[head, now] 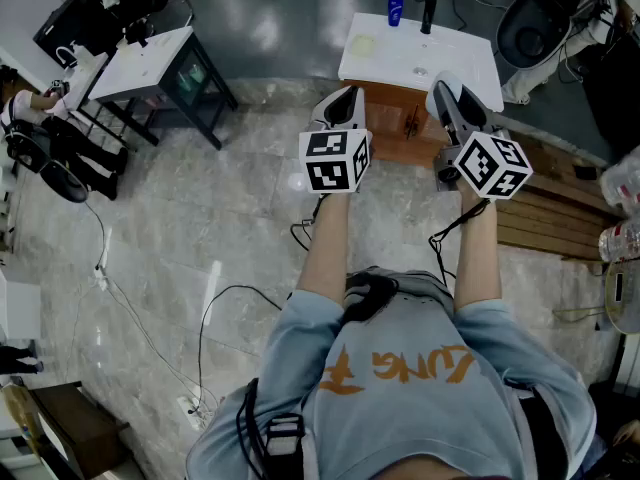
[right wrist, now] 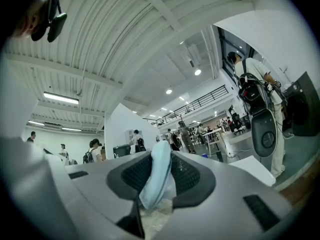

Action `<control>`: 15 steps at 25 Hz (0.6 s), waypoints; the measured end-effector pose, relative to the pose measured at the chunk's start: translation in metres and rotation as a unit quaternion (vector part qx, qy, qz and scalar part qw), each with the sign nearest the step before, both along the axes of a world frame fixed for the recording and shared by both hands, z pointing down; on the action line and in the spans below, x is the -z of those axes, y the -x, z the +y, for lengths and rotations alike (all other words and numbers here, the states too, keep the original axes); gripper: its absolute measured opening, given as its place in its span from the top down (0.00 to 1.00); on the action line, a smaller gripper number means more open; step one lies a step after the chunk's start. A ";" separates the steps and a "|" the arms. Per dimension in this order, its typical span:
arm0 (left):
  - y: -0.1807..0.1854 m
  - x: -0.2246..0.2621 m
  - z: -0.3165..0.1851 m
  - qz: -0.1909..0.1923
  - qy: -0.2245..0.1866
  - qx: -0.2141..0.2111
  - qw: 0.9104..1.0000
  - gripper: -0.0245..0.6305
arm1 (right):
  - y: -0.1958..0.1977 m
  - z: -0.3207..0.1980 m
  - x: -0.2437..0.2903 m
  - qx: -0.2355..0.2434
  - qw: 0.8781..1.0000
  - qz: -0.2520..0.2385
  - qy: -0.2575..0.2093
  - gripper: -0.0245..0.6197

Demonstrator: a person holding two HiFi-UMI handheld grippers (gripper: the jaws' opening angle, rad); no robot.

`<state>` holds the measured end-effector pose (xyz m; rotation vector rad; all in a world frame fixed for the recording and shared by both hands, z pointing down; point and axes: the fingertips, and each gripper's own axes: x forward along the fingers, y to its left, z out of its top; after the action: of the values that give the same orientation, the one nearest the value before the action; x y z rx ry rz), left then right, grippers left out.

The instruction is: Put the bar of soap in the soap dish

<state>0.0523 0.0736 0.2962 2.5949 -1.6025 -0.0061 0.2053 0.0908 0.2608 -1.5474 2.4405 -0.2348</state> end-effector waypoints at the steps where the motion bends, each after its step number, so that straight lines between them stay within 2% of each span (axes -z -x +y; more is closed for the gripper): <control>1: -0.003 0.000 0.000 -0.001 -0.002 -0.001 1.000 0.92 | -0.002 0.000 -0.001 0.000 1.000 0.002 -0.001 0.75; 15: -0.012 -0.011 -0.010 0.008 0.006 0.008 1.000 0.92 | -0.017 -0.012 -0.010 0.012 1.000 -0.004 0.009 0.75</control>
<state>0.0648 0.0637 0.3073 2.5668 -1.6113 -0.0193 0.2225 0.0789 0.2704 -1.5222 2.4595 -0.2671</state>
